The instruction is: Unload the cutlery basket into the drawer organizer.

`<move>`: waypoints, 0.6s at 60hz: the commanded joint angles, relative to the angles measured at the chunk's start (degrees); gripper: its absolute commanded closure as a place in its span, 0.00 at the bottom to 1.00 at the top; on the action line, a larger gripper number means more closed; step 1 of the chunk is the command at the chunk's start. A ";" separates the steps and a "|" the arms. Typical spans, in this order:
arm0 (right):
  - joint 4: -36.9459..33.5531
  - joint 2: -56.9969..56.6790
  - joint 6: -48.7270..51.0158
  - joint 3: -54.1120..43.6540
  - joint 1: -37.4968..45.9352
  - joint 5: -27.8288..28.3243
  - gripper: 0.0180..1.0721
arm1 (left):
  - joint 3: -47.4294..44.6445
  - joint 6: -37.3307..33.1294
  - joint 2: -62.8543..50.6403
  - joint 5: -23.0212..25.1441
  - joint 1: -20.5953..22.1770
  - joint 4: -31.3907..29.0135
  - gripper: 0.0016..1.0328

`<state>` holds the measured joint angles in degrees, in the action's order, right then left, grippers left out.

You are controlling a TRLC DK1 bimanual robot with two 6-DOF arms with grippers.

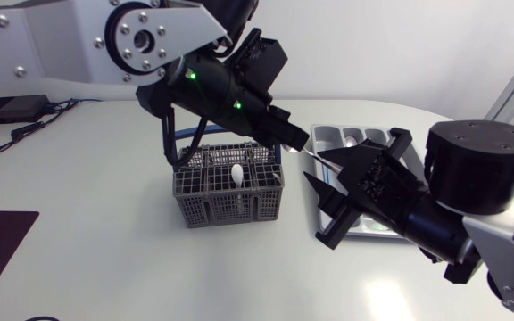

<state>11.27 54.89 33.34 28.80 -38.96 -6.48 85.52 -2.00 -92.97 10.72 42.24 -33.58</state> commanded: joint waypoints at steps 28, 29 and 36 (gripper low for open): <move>3.59 3.29 2.52 -0.32 -0.24 -1.43 0.66 | 1.94 0.77 -1.07 1.06 1.09 -2.19 0.93; 3.67 3.29 2.60 -0.32 -0.24 -1.43 0.67 | 1.94 0.68 -1.07 1.06 1.09 -2.19 0.93; 3.85 3.29 2.87 -0.23 -0.59 -1.87 0.74 | 1.50 0.59 -1.16 1.06 1.53 -2.28 0.93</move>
<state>14.00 57.58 35.18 28.60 -38.96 -7.64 86.21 -1.67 -93.06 11.35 43.09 -35.33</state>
